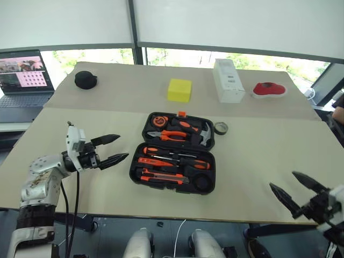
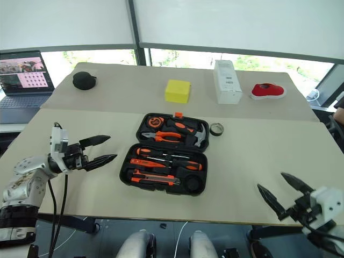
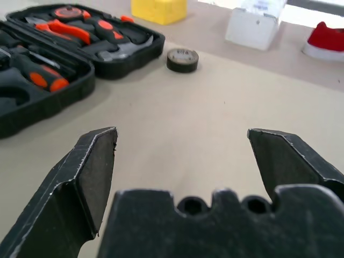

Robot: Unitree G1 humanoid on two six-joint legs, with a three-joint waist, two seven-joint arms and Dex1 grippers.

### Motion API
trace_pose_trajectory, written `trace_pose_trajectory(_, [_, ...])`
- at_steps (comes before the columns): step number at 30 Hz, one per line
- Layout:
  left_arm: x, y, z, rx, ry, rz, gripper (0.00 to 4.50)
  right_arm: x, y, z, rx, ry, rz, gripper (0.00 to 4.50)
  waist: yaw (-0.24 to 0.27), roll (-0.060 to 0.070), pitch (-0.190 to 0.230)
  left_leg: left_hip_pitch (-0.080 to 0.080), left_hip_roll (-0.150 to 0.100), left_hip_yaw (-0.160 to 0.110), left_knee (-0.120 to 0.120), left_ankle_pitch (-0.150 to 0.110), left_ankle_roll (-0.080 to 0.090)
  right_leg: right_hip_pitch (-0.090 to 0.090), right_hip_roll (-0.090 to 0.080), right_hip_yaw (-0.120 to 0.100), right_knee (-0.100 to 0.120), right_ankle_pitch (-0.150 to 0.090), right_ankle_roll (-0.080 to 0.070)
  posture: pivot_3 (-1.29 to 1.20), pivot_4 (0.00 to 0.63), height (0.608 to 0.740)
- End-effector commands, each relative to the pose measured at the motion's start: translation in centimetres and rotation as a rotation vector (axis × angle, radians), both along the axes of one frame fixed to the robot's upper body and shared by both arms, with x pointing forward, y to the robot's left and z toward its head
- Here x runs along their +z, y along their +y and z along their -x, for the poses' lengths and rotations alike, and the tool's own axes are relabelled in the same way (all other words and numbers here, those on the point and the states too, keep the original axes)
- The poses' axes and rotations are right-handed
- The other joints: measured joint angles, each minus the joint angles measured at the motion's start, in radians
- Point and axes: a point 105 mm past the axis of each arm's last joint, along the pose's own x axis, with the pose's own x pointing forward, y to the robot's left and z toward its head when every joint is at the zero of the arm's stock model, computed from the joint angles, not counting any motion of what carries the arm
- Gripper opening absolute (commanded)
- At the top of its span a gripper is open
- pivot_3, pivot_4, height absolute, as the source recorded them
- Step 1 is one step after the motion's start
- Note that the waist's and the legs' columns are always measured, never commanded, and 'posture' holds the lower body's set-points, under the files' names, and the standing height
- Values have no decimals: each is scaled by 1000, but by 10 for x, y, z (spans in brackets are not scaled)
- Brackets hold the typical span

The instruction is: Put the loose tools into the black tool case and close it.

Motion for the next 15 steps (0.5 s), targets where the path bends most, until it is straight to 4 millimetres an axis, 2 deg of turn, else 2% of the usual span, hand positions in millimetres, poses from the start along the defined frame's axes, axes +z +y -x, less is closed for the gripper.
trace_pose_trajectory(1, [20,-4,-2,-23,-65,14,4451,34,5,-38,54,61,164,4500,-4,0,0,0,0,0,0,0,0,0,0,0,0,0,0,0,150,740])
trace_pose_trajectory(4, [23,-7,-7,-16,-82,23,4451,49,16,-70,109,170,329,4500,-1,0,0,0,0,0,-1,0,0,0,3,-1,0,0,-1,0,150,740])
trace_pose_trajectory(6, [22,-12,-10,-16,-85,28,4451,57,32,-88,203,225,421,4500,3,-1,0,-2,0,2,-3,0,0,-5,3,-1,0,0,-2,0,150,740])
trace_pose_trajectory(9, [19,-22,-10,-40,-76,23,4451,66,56,-124,242,278,480,4500,2,0,1,-6,0,3,-4,0,0,-10,4,0,1,0,-3,0,150,740])
trace_pose_trajectory(14, [22,-30,-16,-63,-88,28,4451,57,80,-166,323,383,683,4500,6,0,1,-18,0,5,-4,0,0,-21,4,-2,2,0,-3,0,150,740])
trace_pose_trajectory(15, [23,-33,-16,-74,-96,23,4451,53,84,-173,342,403,724,4500,8,0,1,-25,-1,6,-4,1,0,-29,4,-1,3,1,-2,0,150,740])
